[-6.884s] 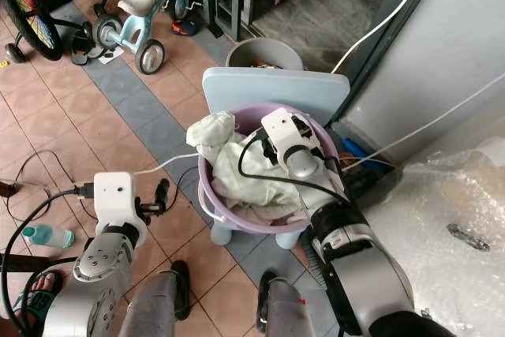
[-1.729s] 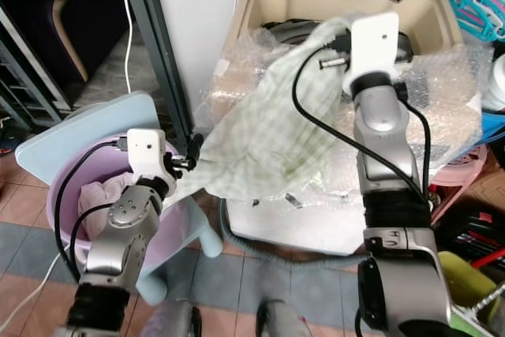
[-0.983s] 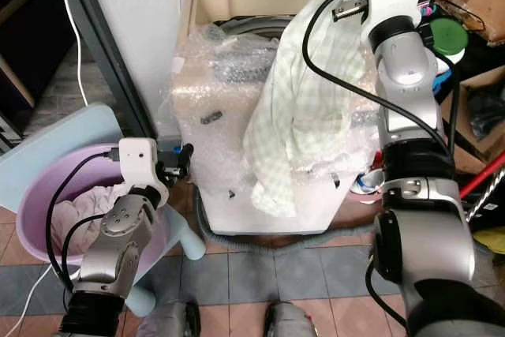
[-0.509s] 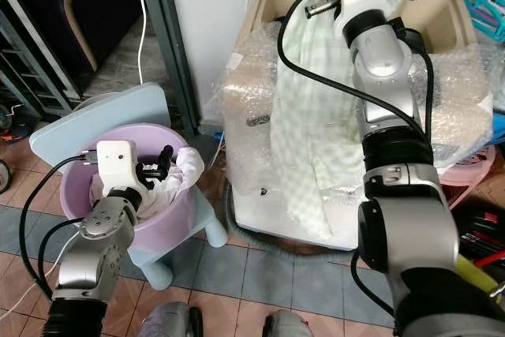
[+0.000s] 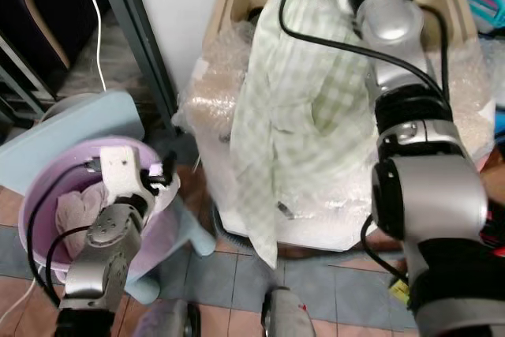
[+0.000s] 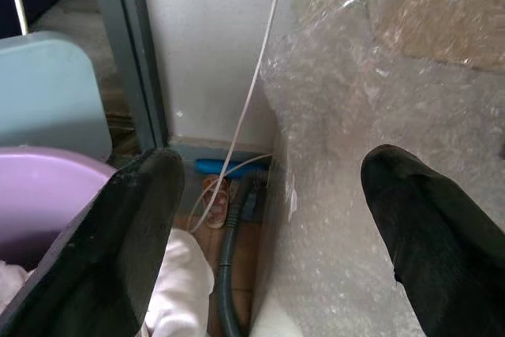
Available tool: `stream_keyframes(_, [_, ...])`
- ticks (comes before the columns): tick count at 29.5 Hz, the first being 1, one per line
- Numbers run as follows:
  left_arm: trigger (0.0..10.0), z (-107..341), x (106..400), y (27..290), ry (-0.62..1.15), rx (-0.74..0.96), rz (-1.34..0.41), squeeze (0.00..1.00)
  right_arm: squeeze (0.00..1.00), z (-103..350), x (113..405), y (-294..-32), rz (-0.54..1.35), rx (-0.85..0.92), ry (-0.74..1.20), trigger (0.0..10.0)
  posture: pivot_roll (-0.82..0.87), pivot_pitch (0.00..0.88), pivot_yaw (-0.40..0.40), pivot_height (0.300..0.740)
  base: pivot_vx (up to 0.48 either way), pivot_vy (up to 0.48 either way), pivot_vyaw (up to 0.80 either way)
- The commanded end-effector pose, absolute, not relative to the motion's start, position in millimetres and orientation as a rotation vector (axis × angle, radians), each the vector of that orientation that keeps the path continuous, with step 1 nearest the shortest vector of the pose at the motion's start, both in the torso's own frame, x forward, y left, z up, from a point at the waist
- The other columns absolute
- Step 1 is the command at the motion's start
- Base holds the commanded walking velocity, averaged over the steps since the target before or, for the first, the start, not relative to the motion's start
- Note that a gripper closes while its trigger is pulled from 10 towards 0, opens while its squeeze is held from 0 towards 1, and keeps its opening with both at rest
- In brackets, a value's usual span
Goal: Clothes washing
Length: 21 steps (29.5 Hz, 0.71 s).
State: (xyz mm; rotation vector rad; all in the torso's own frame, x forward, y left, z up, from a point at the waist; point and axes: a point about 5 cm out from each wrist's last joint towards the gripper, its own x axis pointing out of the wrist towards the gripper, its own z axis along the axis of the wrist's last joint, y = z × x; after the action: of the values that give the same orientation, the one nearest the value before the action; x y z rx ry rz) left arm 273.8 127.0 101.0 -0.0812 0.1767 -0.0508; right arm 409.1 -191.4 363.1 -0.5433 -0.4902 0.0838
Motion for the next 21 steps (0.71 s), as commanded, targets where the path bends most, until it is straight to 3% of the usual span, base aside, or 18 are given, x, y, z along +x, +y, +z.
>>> stream_keyframes(1, [10.0, 97.9, 273.2, 136.2, 0.195, -0.063, -0.030, 0.00, 0.00, 405.7, 403.2, -186.2, 0.023, -0.560, -0.588, 10.0, 0.05, 0.110, 0.008, 0.740, 0.000, 0.000, 0.00])
stream_keyframes(2, [10.0, 98.0, 273.6, 136.3, 0.195, -0.065, -0.026, 0.00, 0.00, 440.4, 393.5, -192.9, -0.058, -0.548, -0.668, 10.0, 0.05, 0.109, 0.003, 0.740, 0.000, 0.000, 0.00])
stream_keyframes(5, [10.0, 98.6, 273.1, 136.5, 0.190, -0.070, -0.012, 0.00, 0.00, 489.9, 370.9, -199.0, -0.150, -0.506, -0.828, 10.0, 0.06, 0.109, -0.004, 0.740, 0.000, 0.000, 0.00])
stream_keyframes(10, [10.0, 96.0, 270.7, 138.8, 0.208, -0.068, 0.017, 0.00, 0.00, 509.6, 359.3, -200.4, -0.172, -0.497, -0.899, 10.0, 0.06, 0.109, -0.024, 0.740, 0.000, 0.000, 0.00])
stream_keyframes(13, [10.0, 95.4, 270.5, 139.2, 0.213, -0.075, 0.026, 0.00, 0.00, 481.1, 375.6, -198.4, -0.124, -0.533, -0.804, 10.0, 0.07, 0.111, -0.025, 0.740, 0.000, 0.000, 0.00])
stream_keyframes(19, [10.0, 96.3, 270.0, 136.8, 0.209, -0.075, 0.020, 0.00, 0.00, 361.4, 415.1, -191.7, 0.120, -0.555, -0.411, 10.0, 0.07, 0.115, -0.018, 0.740, 0.000, 0.000, 0.00])
stream_keyframes(20, [10.0, 96.3, 270.0, 136.8, 0.209, -0.075, 0.020, 0.00, 0.00, 361.4, 415.1, -191.7, 0.120, -0.555, -0.411, 10.0, 0.07, 0.115, -0.018, 0.740, 0.000, 0.000, 0.00])
stream_keyframes(21, [10.0, 96.2, 270.0, 136.4, 0.210, -0.075, 0.016, 0.00, 0.67, 318.4, 418.8, -188.9, 0.240, -0.587, -0.270, 10.0, 0.06, 0.114, -0.014, 0.740, 0.000, 0.000, 0.00])
